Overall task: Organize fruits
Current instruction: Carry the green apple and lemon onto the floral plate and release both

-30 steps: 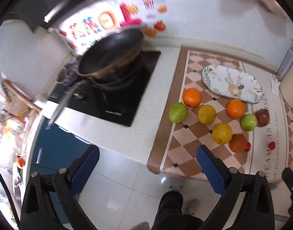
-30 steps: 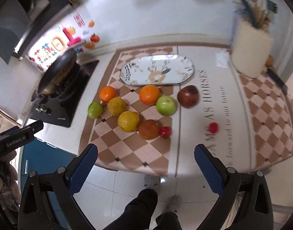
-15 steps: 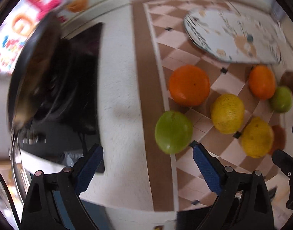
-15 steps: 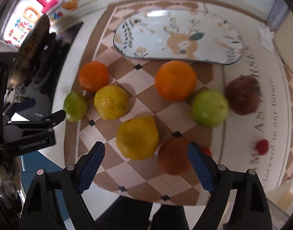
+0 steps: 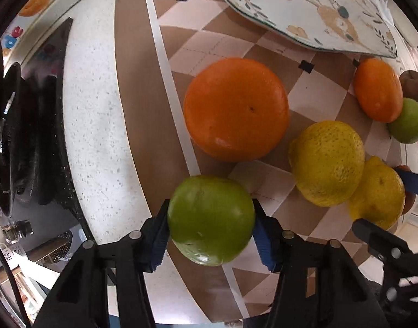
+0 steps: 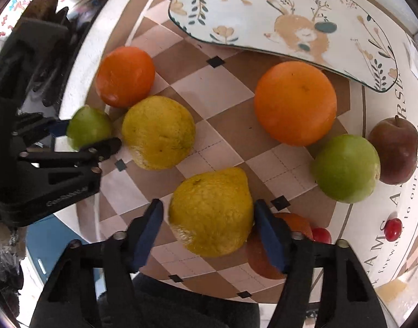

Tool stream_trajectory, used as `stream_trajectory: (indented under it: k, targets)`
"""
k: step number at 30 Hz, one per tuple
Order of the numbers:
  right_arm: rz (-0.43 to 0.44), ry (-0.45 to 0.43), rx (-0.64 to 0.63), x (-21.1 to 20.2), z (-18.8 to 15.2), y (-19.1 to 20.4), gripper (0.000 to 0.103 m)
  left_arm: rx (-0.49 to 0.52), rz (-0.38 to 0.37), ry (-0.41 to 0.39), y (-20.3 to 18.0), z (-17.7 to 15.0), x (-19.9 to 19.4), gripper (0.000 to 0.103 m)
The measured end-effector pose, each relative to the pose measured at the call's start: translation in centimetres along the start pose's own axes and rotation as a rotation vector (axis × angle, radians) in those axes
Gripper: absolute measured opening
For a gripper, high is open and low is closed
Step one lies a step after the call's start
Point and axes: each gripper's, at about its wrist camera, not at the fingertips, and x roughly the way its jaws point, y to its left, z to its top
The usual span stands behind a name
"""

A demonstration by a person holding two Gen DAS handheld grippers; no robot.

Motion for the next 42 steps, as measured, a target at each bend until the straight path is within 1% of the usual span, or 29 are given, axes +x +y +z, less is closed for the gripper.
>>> stream_trajectory:
  k: [2, 4, 5, 6, 9, 12, 14, 16, 17, 19, 20, 21, 22, 24, 26, 28, 30, 31, 33, 35, 38, 42]
  targets:
    - [0.000, 0.001, 0.001, -0.1, 0.0, 0.0, 0.066, -0.011, 0.002, -0.006, 0.0, -0.1, -0.1, 0.051]
    - [-0.014, 0.000, -0.009, -0.4, -0.1, 0.1, 0.065, -0.043, -0.007, -0.011, 0.1, -0.3, -0.2, 0.051]
    - [-0.017, -0.004, -0.010, -0.3, 0.1, 0.2, 0.065, -0.063, -0.013, -0.019, 0.3, -0.6, -0.4, 0.051]
    - [-0.012, -0.008, -0.009, -0.5, 0.1, 0.1, 0.065, -0.080, -0.019, -0.027, 0.5, -1.5, -0.3, 0.051]
    - [0.040, -0.030, 0.019, -1.7, 0.1, -0.5, 0.065, -0.139, -0.050, -0.048, 1.1, -2.9, -1.6, 0.051]
    - [0.112, -0.075, 0.053, -4.3, 0.1, -1.9, 0.065, -0.205, -0.094, -0.070, 1.9, -4.3, -3.8, 0.051]
    - [0.167, -0.116, 0.079, -6.9, 0.3, -3.8, 0.065, -0.249, -0.130, -0.094, 2.1, -5.0, -5.4, 0.051]
    - [0.184, -0.158, 0.094, -9.1, 1.0, -5.3, 0.065, -0.295, -0.164, -0.135, 2.3, -4.3, -7.9, 0.051]
    - [0.177, -0.196, 0.099, -10.7, 1.8, -6.7, 0.065, -0.312, -0.179, -0.158, 2.2, -4.1, -9.2, 0.051]
    - [0.151, -0.242, 0.102, -12.5, 3.5, -8.8, 0.065, -0.335, -0.187, -0.193, 1.7, -1.4, -10.6, 0.051]
    - [0.140, -0.251, 0.104, -13.0, 4.2, -9.8, 0.065, -0.344, -0.190, -0.210, 1.4, -0.3, -11.5, 0.051]
    - [0.125, -0.258, 0.114, -13.4, 5.4, -11.3, 0.065, -0.359, -0.194, -0.228, 0.9, 1.5, -12.4, 0.051]
    - [0.106, -0.264, 0.110, -13.5, 6.6, -12.6, 0.065, -0.373, -0.198, -0.231, 0.3, 2.7, -12.8, 0.051]
    - [0.059, -0.260, 0.097, -13.1, 9.8, -14.0, 0.065, -0.406, -0.230, -0.221, -0.4, 5.7, -12.8, 0.052]
    - [0.024, -0.245, 0.092, -11.9, 12.6, -15.5, 0.065, -0.447, -0.278, -0.197, -1.2, 9.1, -12.0, 0.052]
    - [0.016, -0.231, 0.097, -10.6, 14.5, -16.7, 0.065, -0.491, -0.322, -0.161, -1.8, 12.6, -10.4, 0.052]
    - [0.014, -0.219, 0.098, -9.5, 16.0, -17.5, 0.065, -0.529, -0.378, -0.098, -2.5, 16.2, -7.8, 0.052]
    - [0.015, -0.214, 0.096, -8.9, 16.6, -17.8, 0.065, -0.532, -0.396, -0.067, -3.0, 17.4, -6.7, 0.052]
    - [0.026, -0.197, 0.088, -7.8, 17.8, -18.4, 0.065, -0.536, -0.412, -0.006, -3.4, 19.5, -4.6, 0.052]
    - [0.030, -0.186, 0.074, -7.0, 18.5, -18.6, 0.065, -0.533, -0.395, 0.025, -3.7, 20.6, -3.6, 0.051]
    - [0.027, -0.178, 0.047, -6.1, 19.0, -18.7, 0.065, -0.523, -0.372, 0.046, -4.0, 21.7, -2.6, 0.052]
    - [0.042, -0.176, 0.047, -5.8, 19.7, -18.8, 0.065, -0.534, -0.410, 0.078, -4.3, 22.2, -1.6, 0.052]
